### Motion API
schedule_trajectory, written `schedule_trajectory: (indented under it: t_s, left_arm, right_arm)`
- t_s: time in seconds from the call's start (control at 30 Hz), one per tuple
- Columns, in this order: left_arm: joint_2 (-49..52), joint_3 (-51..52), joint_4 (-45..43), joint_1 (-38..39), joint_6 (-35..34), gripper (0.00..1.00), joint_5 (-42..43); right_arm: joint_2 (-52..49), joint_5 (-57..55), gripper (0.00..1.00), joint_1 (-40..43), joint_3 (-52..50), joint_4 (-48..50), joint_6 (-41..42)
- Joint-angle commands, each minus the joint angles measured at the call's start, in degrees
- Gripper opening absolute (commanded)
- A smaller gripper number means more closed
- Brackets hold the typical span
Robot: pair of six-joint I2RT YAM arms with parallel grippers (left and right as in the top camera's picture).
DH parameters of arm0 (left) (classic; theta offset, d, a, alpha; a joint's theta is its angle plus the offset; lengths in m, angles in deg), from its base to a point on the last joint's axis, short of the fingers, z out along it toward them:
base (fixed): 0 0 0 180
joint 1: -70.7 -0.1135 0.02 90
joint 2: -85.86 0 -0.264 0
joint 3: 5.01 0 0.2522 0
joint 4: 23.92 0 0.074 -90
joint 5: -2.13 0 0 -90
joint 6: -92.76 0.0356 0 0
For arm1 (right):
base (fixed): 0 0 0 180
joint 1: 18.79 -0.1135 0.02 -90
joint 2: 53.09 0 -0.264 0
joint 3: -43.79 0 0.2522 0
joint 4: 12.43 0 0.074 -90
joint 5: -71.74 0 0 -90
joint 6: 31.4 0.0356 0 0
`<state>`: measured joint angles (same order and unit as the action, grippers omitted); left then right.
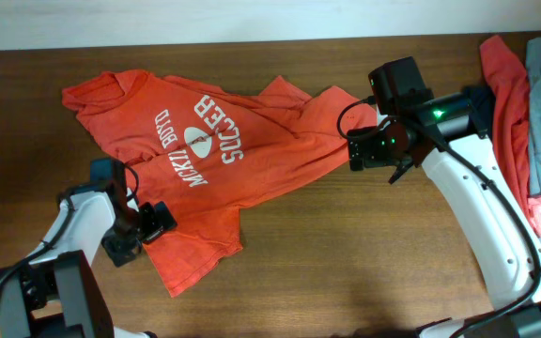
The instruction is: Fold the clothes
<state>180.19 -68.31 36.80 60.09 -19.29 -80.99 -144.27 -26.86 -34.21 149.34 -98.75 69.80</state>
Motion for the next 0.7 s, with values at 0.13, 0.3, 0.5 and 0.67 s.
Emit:
schedule_trajectory:
  t_s: [0.13, 0.3, 0.5, 0.67]
  left_arm:
    - [-0.70, 4.20, -7.23, 0.13, 0.68, 0.65, 4.81]
    - [-0.70, 4.35, -7.82, 0.13, 0.68, 0.00, 5.44]
    - [-1.46, 4.02, -7.52, -0.74, 0.74, 0.00, 5.35]
    - [-5.70, 1.73, -5.42, -5.70, 1.38, 0.00, 2.40]
  right_arm:
    - [1.25, -1.14, 0.99, 0.17, 1.11, -0.20, -1.79]
    - [1.25, -1.14, 0.99, 0.17, 1.11, -0.20, -1.79]
    - [1.22, -1.16, 0.99, 0.17, 1.11, -0.13, -1.79]
    - [0.70, -1.14, 0.99, 0.61, 1.11, 0.50, -1.75]
